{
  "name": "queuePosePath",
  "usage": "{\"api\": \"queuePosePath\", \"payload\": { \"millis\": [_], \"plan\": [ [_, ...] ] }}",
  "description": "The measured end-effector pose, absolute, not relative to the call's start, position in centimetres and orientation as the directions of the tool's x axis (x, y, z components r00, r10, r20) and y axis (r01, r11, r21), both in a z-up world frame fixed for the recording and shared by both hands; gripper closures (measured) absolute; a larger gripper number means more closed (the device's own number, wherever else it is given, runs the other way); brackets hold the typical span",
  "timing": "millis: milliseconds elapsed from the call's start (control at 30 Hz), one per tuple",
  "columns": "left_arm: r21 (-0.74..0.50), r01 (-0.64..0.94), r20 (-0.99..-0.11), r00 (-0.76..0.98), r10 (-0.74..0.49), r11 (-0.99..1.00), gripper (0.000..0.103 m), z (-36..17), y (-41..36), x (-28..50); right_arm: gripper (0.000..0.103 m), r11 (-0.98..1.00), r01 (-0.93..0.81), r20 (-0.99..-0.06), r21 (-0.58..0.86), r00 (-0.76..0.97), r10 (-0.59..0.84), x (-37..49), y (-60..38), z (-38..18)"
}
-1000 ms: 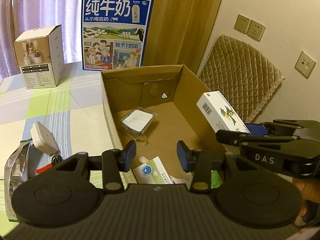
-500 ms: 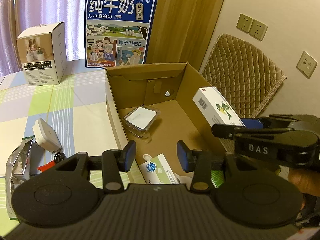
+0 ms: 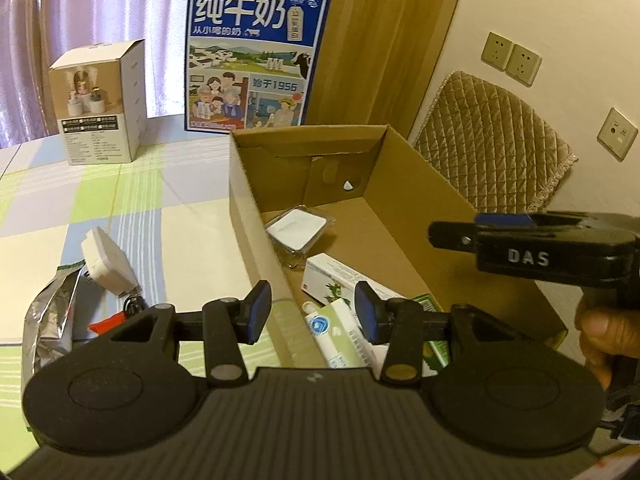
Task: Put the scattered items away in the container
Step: 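Lower the ointment box into the cardboard box and open the right tool, then withdraw both open tools from the box back over the table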
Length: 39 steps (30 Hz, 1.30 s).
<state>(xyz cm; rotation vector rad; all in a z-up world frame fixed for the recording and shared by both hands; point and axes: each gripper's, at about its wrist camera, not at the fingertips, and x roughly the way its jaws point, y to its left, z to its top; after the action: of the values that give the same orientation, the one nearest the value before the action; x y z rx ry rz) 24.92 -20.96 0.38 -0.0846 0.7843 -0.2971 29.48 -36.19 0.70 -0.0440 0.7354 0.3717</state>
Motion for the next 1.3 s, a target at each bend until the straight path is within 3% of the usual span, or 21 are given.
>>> {"api": "queuePosePath", "payload": {
  "millis": [367,533,600,1000,1100,1300],
  "plan": [
    [-0.18,0.199,-0.687,0.675,-0.268,0.963,0.058,0.9,-19.1,22.2,0.038,0.944,-0.303,-0.66,0.133,0.684,0.312,25.7,-37.8,1.6],
    [-0.167,0.174,-0.686,0.687,-0.242,0.97,0.05,1.5,-18.1,20.2,0.032,0.939,-0.308,-0.651,0.15,0.685,0.328,22.9,-37.7,2.7],
    [-0.161,0.164,-0.687,0.69,-0.23,0.973,0.04,1.6,-17.6,19.2,0.027,0.937,-0.313,-0.646,0.154,0.685,0.335,21.8,-37.5,3.1],
    [-0.154,0.105,-0.69,0.7,-0.184,0.982,0.008,2.9,-13.8,12.7,0.009,0.925,-0.325,-0.641,0.197,0.671,0.372,15.6,-35.7,4.6],
    [-0.143,0.089,-0.691,0.704,-0.164,0.986,0.002,3.1,-13.0,11.2,0.007,0.919,-0.334,-0.637,0.208,0.667,0.386,14.0,-35.1,4.8],
    [-0.132,0.061,-0.697,0.704,-0.136,0.989,0.002,3.3,-11.4,8.7,0.002,0.907,-0.356,-0.631,0.224,0.656,0.414,11.4,-33.7,5.2]
  ]
}}
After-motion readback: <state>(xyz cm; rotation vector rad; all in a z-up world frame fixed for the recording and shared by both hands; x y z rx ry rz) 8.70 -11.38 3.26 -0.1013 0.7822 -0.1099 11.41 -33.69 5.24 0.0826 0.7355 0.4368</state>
